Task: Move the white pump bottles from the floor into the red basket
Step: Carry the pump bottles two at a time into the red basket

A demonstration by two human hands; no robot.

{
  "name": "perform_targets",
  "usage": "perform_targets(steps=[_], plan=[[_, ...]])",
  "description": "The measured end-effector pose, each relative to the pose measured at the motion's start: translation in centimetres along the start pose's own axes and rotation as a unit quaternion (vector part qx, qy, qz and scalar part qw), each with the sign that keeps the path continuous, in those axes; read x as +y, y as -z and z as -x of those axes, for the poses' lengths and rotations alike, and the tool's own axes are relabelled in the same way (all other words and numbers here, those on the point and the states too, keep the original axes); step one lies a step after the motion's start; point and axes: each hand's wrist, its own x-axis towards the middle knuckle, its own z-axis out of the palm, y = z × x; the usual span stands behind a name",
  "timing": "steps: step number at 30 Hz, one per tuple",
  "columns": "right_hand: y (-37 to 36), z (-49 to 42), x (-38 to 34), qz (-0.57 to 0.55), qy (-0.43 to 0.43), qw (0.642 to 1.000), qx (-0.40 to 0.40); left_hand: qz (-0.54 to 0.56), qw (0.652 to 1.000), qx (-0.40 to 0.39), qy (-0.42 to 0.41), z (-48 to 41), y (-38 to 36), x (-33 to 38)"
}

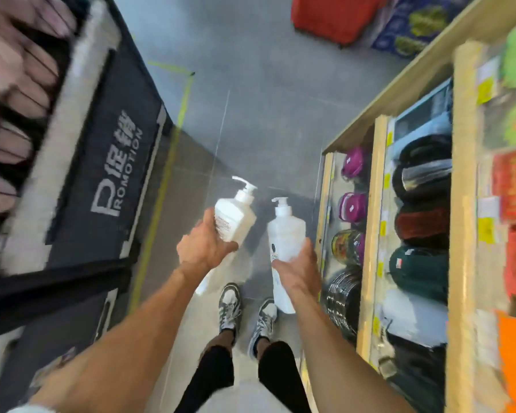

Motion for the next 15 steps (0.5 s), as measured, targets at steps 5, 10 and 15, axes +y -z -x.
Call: perform_targets(steps=[5, 10, 15], plan=[[6.0, 9.7, -7.0, -0.006, 0.117, 0.993, 0.006, 0.075, 0.994, 0.068, 0.029, 9.4, 10.4, -1.6], [8.6, 14.3, -12.4, 0.048, 0.258, 0.965, -0.014, 0.16, 0.972, 0.151, 0.081, 14.9, 15.8, -4.2], [8.0, 15.5, -17.9, 0.135, 0.346, 0.924, -0.092, 0.25, 0.924, 0.237, 0.166, 18.4, 17.1, -7.3]])
